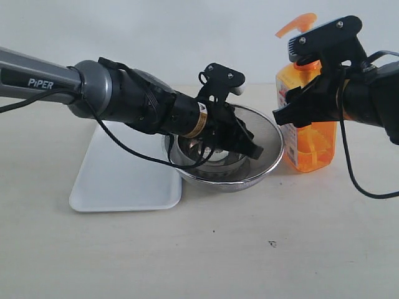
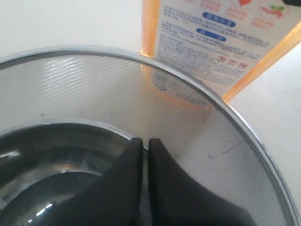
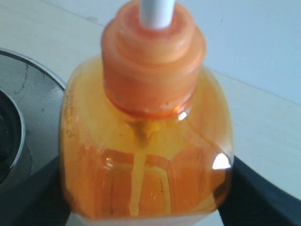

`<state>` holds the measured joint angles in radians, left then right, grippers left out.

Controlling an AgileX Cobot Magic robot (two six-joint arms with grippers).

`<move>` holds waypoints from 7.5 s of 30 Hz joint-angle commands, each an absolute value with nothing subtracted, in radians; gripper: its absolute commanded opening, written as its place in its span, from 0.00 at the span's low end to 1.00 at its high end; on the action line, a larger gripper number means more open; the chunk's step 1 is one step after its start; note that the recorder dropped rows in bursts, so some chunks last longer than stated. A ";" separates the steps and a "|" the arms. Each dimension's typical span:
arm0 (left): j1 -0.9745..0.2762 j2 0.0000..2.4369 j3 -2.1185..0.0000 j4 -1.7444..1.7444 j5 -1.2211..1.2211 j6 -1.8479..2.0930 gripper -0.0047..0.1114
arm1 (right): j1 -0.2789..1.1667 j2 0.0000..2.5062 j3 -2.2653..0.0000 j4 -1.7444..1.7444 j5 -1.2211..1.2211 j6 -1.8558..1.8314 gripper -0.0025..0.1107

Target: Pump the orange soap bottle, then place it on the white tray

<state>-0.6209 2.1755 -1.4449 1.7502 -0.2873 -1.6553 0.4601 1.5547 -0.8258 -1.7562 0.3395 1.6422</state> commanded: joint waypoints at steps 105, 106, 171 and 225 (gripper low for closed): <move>-0.681 1.884 -1.594 1.744 -0.232 -1.578 0.08 | 0.459 1.604 -0.820 -1.744 0.267 1.489 0.02; -0.681 1.892 -1.594 1.744 -0.232 -1.578 0.08 | 0.459 1.604 -0.820 -1.744 0.265 1.489 0.02; -0.681 1.963 -1.546 1.744 -0.238 -1.580 0.08 | 0.459 1.604 -0.820 -1.744 0.250 1.489 0.02; -0.682 1.978 -1.546 1.744 -0.228 -1.580 0.08 | 0.459 1.604 -0.827 -1.744 0.237 1.491 0.02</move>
